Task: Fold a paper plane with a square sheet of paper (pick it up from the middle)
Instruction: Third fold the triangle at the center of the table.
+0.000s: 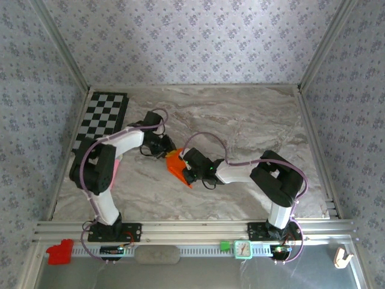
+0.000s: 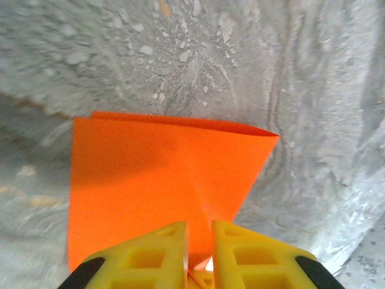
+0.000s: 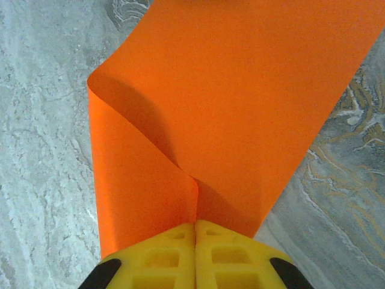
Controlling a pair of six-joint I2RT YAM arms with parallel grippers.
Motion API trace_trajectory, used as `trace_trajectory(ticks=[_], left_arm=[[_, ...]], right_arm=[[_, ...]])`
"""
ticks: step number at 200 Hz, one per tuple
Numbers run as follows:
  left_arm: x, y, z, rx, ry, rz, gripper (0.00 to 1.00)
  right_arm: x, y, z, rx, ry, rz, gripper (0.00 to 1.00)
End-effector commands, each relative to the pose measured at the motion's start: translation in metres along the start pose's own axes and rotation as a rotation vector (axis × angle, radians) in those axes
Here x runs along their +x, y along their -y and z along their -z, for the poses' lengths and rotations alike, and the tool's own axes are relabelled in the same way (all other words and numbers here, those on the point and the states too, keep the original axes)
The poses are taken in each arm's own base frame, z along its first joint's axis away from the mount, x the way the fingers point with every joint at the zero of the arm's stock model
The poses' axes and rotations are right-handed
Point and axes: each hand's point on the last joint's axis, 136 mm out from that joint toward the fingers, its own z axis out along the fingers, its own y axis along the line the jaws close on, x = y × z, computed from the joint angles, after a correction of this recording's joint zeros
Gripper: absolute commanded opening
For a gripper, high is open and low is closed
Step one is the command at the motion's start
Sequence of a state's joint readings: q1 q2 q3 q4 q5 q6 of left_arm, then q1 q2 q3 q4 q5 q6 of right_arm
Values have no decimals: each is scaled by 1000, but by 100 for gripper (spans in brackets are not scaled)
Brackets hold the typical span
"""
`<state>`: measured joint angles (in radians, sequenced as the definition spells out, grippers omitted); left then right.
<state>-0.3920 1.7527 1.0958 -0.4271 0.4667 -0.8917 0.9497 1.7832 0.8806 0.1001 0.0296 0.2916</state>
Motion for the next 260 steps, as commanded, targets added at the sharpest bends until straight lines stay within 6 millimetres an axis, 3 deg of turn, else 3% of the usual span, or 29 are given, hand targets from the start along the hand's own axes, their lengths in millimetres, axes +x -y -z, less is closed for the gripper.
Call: trace_trajectory(ticks=[1,55,109,178,260], left_arm=[[-1,-11,19,22,60,82,20],[30,-16,28,141,53,168,18],[60,-5,7,194,-26,166,12],[77,-24,-13,119,-79,150,10],[81,-42,-23,56,-93,151,10]], right_arm=[[9,-1,-5,5,-48,-21,7],[11,1,-7,6,-62,-33,7],[11,2,-6,7,-69,-37,6],[12,3,-7,15,-76,-46,7],[13,4,-8,22,-86,-51,7]])
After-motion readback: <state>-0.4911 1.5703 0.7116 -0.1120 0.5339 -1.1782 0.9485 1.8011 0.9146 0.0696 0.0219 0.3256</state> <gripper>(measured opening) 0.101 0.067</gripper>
